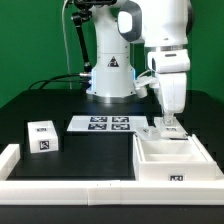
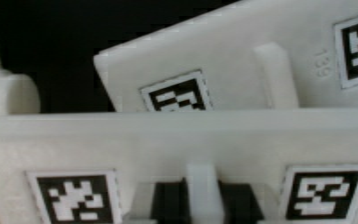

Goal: Assemble cabinet

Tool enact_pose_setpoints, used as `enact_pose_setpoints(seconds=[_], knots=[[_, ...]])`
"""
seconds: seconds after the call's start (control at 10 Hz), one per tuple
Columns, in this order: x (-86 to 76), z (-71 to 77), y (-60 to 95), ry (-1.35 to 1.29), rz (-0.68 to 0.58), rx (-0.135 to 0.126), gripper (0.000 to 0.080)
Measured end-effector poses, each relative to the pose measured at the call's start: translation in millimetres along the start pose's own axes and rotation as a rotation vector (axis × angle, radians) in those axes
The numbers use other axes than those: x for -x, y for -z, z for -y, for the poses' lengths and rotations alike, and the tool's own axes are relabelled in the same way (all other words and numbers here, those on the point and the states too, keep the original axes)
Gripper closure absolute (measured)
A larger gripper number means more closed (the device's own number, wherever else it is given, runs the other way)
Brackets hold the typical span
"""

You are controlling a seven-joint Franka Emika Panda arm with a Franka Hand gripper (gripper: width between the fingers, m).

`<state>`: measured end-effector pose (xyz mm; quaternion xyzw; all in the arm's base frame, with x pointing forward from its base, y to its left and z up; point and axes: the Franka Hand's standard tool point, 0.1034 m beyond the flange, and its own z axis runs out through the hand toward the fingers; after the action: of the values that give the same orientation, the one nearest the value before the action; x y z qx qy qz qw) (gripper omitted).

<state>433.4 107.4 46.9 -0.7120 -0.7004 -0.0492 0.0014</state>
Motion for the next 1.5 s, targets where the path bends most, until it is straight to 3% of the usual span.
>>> enact_pose_setpoints(seconds=[0.3, 0.7, 1.0, 1.5], knots=[[0.2, -0.1, 0.3, 0.001, 0.001, -0.001, 0.0731], [1.7, -15.3, 9.2, -0.004, 0.016, 0.006, 0.0731], [3.4, -14.7, 7.9, -0.005, 0.016, 0.003, 0.0731], [-7.2, -20.4, 7.7, -0.002, 0.010, 0.010, 0.0731]])
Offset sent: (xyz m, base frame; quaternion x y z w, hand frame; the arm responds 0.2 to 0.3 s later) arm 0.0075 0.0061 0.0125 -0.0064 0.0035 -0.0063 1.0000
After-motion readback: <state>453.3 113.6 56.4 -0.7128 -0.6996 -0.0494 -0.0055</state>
